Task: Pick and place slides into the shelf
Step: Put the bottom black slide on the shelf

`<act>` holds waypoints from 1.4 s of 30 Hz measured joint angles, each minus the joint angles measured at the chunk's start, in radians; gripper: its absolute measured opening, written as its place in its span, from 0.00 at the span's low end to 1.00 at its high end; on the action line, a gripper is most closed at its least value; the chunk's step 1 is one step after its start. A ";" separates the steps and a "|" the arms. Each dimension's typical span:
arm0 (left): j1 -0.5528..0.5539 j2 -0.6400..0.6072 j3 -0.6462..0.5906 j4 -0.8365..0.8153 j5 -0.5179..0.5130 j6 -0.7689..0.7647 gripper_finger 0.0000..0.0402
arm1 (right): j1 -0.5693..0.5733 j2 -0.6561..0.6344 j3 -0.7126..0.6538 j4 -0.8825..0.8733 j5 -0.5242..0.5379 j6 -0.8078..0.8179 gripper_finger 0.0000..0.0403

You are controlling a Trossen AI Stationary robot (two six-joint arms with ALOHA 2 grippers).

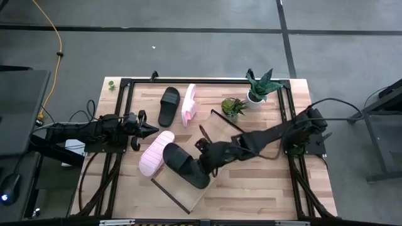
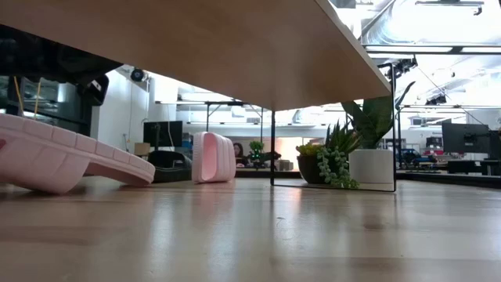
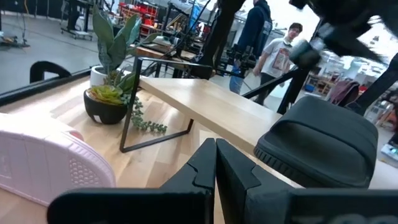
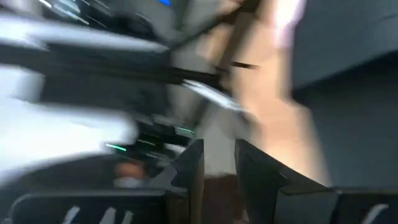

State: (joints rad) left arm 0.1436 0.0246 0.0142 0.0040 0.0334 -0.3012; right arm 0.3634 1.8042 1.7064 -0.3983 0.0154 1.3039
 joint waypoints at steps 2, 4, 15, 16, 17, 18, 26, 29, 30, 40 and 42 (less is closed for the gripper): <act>0.000 0.000 0.000 0.000 0.000 -0.036 0.00 | -0.013 0.000 0.094 -0.198 0.021 -0.108 0.19; 0.000 0.000 0.000 0.000 0.000 -0.091 0.00 | -0.021 0.000 0.176 -0.342 0.073 -0.212 0.19; 0.000 0.000 0.000 0.021 0.001 -0.636 0.00 | -0.044 0.019 0.276 -0.577 0.231 -0.598 0.19; 0.000 0.000 0.000 0.022 0.000 -0.674 0.00 | -0.050 0.024 0.276 -0.602 0.251 -0.599 0.19; 0.000 0.000 0.000 0.022 0.001 -0.709 0.00 | -0.054 0.027 0.276 -0.625 0.271 -0.606 0.19; 0.000 0.000 0.000 0.024 0.001 -0.747 0.00 | -0.059 0.027 0.276 -0.648 0.288 -0.616 0.19; 0.000 0.000 0.000 0.049 -0.010 -0.886 0.00 | -0.071 0.028 0.276 -0.709 0.367 -0.763 0.19; 0.000 0.000 0.000 0.064 -0.012 -0.977 0.00 | -0.071 0.028 0.276 -0.714 0.379 -0.781 0.19; 0.000 0.000 0.000 0.074 -0.012 -1.039 0.00 | -0.070 0.028 0.276 -0.719 0.380 -0.781 0.19; 0.000 0.041 0.173 -0.060 0.149 -1.245 0.00 | -0.035 0.028 0.275 -0.727 0.345 -0.744 0.19; 0.000 0.094 0.265 -0.250 0.160 -1.177 0.00 | -0.022 0.028 0.275 -0.727 0.348 -0.744 0.19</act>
State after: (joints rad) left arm 0.1434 0.1188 0.2794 -0.2461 0.1936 -1.4778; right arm 0.3416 1.8320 1.9816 -1.1256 0.3630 0.5598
